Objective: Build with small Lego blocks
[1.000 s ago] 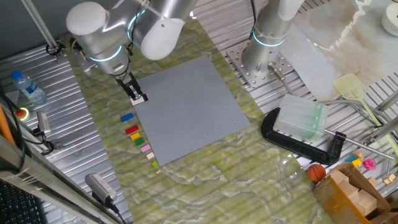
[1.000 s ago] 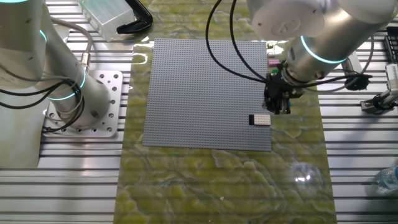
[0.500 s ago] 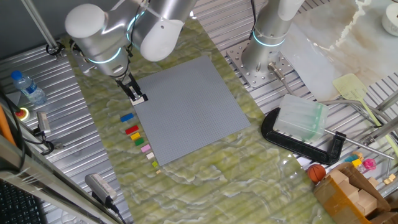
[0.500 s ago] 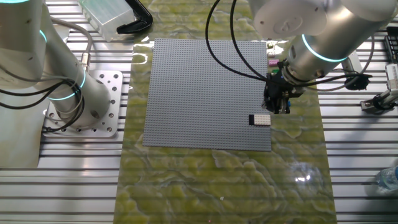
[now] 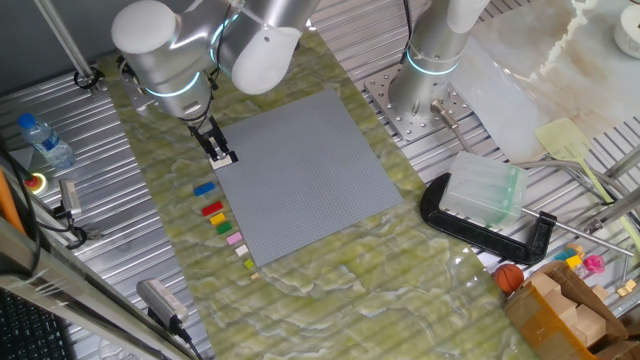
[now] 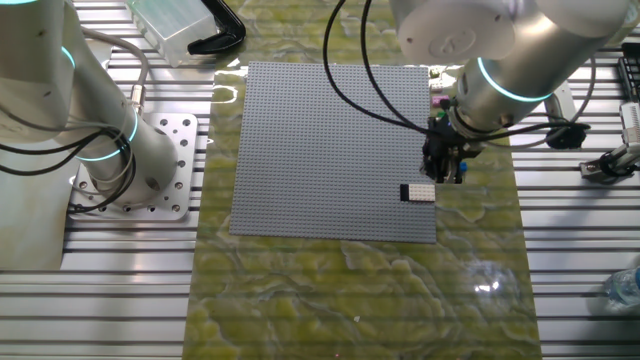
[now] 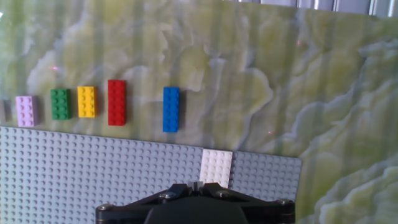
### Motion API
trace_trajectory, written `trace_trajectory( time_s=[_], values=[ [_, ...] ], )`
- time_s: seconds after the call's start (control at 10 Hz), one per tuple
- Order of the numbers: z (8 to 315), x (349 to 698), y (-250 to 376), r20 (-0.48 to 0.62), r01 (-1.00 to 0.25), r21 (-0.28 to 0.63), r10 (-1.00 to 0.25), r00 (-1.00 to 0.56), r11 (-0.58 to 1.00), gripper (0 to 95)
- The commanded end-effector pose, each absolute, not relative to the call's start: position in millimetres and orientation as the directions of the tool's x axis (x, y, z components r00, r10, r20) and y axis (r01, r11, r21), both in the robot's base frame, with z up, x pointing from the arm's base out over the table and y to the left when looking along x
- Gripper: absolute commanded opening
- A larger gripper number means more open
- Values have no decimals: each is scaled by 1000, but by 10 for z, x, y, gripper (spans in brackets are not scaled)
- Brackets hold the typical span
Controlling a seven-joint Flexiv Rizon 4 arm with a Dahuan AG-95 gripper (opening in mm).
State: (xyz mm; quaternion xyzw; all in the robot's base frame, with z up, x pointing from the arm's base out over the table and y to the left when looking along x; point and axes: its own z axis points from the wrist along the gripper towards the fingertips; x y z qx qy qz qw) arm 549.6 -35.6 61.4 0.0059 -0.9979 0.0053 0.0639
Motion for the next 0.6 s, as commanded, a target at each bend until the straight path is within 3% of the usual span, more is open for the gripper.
trace_trajectory(
  time_s=[0.1,0.6],
  values=[
    [608,5499,-357,129,-4,-9,-2,-992,1000,0],
    [588,5480,-371,114,59,-14,60,-992,998,0]
  ],
)
